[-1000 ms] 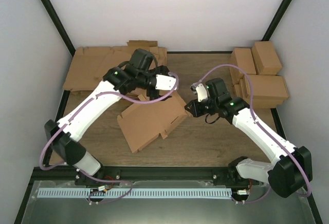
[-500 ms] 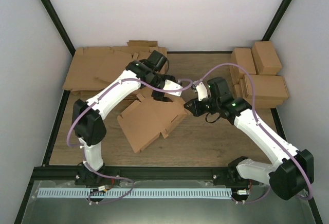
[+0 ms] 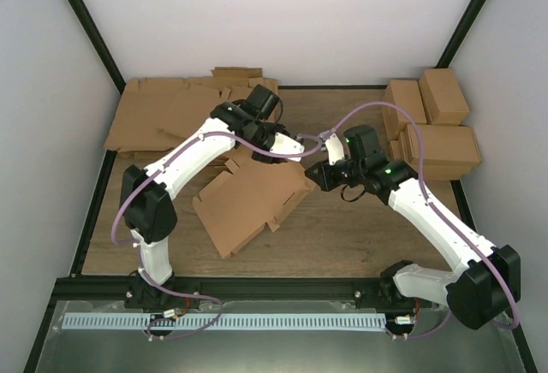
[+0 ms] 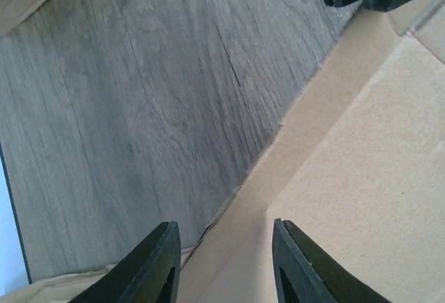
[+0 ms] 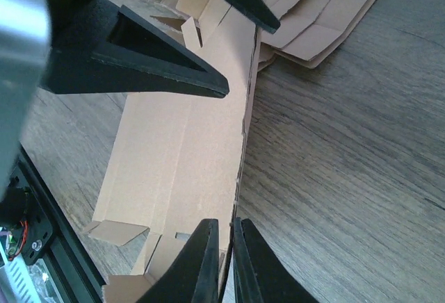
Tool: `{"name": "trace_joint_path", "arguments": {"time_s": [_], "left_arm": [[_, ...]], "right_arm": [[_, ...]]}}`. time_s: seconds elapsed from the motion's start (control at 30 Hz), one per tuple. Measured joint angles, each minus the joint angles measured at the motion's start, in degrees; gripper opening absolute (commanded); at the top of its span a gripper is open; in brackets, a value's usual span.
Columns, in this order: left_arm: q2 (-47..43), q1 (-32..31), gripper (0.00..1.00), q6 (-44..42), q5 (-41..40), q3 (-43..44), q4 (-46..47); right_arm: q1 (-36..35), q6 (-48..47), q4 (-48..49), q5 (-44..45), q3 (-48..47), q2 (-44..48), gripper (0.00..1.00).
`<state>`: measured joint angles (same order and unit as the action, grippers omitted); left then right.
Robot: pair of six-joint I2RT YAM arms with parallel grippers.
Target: Fold the paper box
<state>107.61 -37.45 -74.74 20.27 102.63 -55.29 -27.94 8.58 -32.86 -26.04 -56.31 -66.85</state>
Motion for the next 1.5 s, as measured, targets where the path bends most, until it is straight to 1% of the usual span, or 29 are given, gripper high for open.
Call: {"name": "trace_joint_path", "arguments": {"time_s": [0.13,0.23,0.27,0.47,0.6,0.63,0.67,0.7,0.77,0.83,0.87,0.97,1.0,1.03,1.1,1.13,1.17,1.23,1.33,1.43,1.5], "left_arm": [[-0.02,-0.92,0.25,-0.52,-2.43,-1.05,0.28],[-0.39,-2.29,0.09,-0.66,-5.14,-2.16,0.57],[-0.68,-2.80,0.06,-0.87,-6.05,-2.62,0.55],[-4.17,-4.61,0.06,-0.39,-9.62,-5.49,1.81],[-7.41,-4.59,0.07,3.91,-10.27,-8.57,4.15],[-8.20,-4.61,0.06,6.38,-10.45,-9.62,5.20],[-8.81,-4.61,0.11,9.73,-10.73,-10.47,6.34],[-9.16,-4.68,0.13,13.40,-11.08,-10.88,7.41],[-9.40,-4.70,0.13,21.09,-12.02,-11.15,9.70],[-9.46,-4.70,0.13,29.49,-13.00,-11.39,11.91],[-9.70,-4.70,0.15,34.53,-13.84,-12.00,13.29],[-12.15,-4.72,0.33,46.49,-16.61,-16.26,16.24],[-13.92,-4.72,0.34,51.39,-18.32,-19.12,17.81],[-15.41,-4.72,0.38,54.95,-19.58,-21.14,18.38],[-19.69,-4.70,0.51,64.17,-21.81,-26.47,20.24],[-21.20,-4.70,0.57,66.60,-22.27,-27.91,20.44],[-23.47,-4.72,0.61,71.10,-22.97,-30.01,21.00],[-27.17,-4.72,0.62,78.42,-23.23,-32.81,21.20],[-30.64,-4.70,0.59,87.62,-22.40,-36.35,22.05],[-32.72,-4.70,0.57,95.56,-20.46,-43.32,24.15],[-33.03,-4.70,0.57,99.16,-19.21,-48.37,25.00]], "right_arm": [[0.00,-0.02,0.04,0.00,-0.20,-0.13,0.09],[0.00,-0.04,0.24,0.04,-0.52,-0.28,0.12],[0.00,-0.04,0.35,0.09,-0.66,-0.39,0.15],[0.00,1.75,0.87,2.25,-0.85,-0.72,0.32],[0.00,5.81,4.59,4.74,2.84,-0.11,0.41],[0.00,6.84,5.44,5.20,4.48,0.02,0.44],[-0.02,7.85,6.34,5.77,6.38,0.02,0.47],[0.00,8.83,6.80,6.21,7.96,-0.20,0.49],[0.00,10.23,7.63,6.82,10.27,-1.40,0.53],[0.00,10.99,8.59,6.97,11.10,-3.17,0.54],[0.00,11.19,9.31,7.04,11.28,-4.26,0.54],[0.00,11.04,11.21,7.08,11.28,-7.52,0.54],[0.00,10.86,11.76,7.08,11.28,-8.81,0.54],[0.00,10.67,12.13,7.10,11.28,-9.99,0.53],[-0.02,10.29,13.11,7.15,11.28,-13.16,0.53],[0.00,10.16,13.40,7.15,11.28,-14.69,0.53],[-0.02,10.10,13.64,7.15,11.28,-16.11,0.53],[-0.02,9.86,14.12,6.97,11.28,-18.43,0.52],[-0.02,9.20,15.06,6.27,11.26,-20.24,0.50],[0.00,8.59,15.89,5.22,11.15,-21.18,0.50],[-0.02,8.20,16.44,4.66,10.95,-22.05,0.50]]}}
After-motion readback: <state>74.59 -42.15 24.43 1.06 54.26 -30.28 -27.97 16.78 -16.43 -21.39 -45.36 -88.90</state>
